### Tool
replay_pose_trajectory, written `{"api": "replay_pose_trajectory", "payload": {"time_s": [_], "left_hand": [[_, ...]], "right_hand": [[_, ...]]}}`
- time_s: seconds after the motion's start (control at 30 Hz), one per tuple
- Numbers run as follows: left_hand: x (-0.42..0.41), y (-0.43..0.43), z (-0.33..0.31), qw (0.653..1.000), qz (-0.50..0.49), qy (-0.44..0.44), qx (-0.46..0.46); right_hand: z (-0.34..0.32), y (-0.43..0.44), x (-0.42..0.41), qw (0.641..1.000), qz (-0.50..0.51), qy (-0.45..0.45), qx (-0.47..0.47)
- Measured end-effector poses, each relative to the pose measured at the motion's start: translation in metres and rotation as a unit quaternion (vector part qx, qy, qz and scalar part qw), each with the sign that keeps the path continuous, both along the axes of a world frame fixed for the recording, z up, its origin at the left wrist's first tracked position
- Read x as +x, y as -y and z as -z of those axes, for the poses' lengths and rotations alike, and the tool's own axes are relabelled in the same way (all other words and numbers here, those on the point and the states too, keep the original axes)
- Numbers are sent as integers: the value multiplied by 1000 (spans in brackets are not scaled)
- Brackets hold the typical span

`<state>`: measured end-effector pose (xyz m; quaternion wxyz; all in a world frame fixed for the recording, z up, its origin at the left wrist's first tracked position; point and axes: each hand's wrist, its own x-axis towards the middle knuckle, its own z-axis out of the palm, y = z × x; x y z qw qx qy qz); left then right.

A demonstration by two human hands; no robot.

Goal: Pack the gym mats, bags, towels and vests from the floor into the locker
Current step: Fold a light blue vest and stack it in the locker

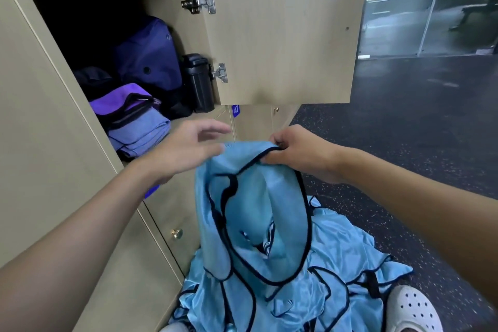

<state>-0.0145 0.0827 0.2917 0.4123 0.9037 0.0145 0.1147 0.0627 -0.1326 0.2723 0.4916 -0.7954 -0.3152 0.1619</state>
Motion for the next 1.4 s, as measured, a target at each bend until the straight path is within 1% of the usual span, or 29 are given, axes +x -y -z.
{"api": "replay_pose_trajectory", "payload": {"time_s": [0.03,0.1,0.17,0.23,0.3,0.4,0.5,0.63,0.73,0.83,0.9,1.03,1.13,1.2,1.3,1.4], "left_hand": [[-2,9,1,999,36,-32,-17],[-3,24,2,995,75,-67,-23],[-1,28,4,992,90,-86,-21],[-2,26,5,991,93,-92,-38],[-3,21,6,993,77,-63,-56],[-2,14,5,996,54,6,-65],[-2,5,-1,997,32,49,-50],[-3,-1,-4,998,25,61,-14],[-4,1,-3,998,8,60,12],[-7,21,-5,999,23,37,-6],[-7,34,-3,999,37,28,-4],[-2,39,5,999,-4,37,-1],[-2,36,7,999,-8,36,4],[-2,32,4,999,-15,42,12],[-4,19,-2,999,-28,46,0],[-7,7,-5,998,-48,45,11]], "right_hand": [[-1,-3,-2,1000,7,4,11],[-3,-9,-7,1000,6,3,28],[-4,-11,-11,999,-7,-15,50],[-5,-10,-11,996,-10,-52,73],[-7,-8,-10,988,-25,-117,98],[-10,-5,-11,969,-67,-197,134],[-9,-5,-8,960,-38,-243,131],[-6,-5,-9,972,-42,-213,94],[-6,-8,-7,975,-5,-180,131],[-9,-11,-5,972,42,-161,168],[-9,-14,-5,967,45,-169,187],[-10,-13,-4,950,48,-222,215],[-10,-12,-8,955,30,-214,204],[-10,-12,-8,958,61,-190,204],[-11,-10,-3,946,111,-191,235],[-14,-7,-1,936,99,-214,263]]}}
